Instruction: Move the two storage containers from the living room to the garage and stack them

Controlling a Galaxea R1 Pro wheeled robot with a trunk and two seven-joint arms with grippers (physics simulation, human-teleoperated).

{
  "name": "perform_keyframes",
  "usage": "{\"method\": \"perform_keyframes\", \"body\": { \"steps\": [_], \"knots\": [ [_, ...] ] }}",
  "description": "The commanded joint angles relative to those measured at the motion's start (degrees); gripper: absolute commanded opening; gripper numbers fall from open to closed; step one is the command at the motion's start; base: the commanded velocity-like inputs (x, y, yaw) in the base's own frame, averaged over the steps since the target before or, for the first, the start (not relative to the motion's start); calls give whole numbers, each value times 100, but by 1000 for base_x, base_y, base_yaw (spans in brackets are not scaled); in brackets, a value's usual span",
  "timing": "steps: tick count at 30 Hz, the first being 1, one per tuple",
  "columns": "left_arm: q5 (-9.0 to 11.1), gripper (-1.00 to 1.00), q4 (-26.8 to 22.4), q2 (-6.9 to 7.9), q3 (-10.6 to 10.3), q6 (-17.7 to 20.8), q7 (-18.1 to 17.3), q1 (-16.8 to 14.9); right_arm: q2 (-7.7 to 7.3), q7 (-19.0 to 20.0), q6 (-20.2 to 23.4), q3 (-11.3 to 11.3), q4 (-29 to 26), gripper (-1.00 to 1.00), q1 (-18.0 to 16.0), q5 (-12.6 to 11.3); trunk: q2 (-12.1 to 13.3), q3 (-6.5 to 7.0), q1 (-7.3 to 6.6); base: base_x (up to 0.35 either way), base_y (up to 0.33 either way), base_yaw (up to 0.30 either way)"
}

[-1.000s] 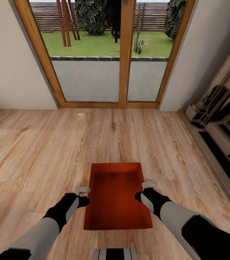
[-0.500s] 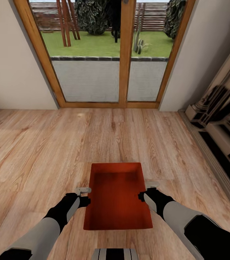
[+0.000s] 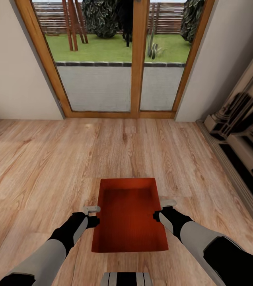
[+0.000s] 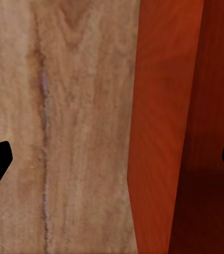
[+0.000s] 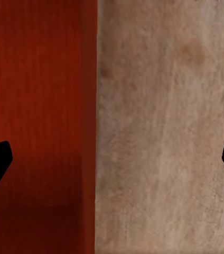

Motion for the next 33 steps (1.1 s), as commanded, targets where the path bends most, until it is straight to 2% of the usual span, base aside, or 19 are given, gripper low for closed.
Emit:
{"method": "perform_keyframes", "body": {
  "steps": [1,33],
  "knots": [
    [60,100,-10,5,-40,25,47,-1,1,-33,32,50,-12,100,-2,-47,-2,-4,-1,0,0,0],
    [50,100,-10,5,-40,24,47,-1,26,-20,41,55,-10,100,-2,-46,-2,-4,-1,0,0,0]
  ]
}}
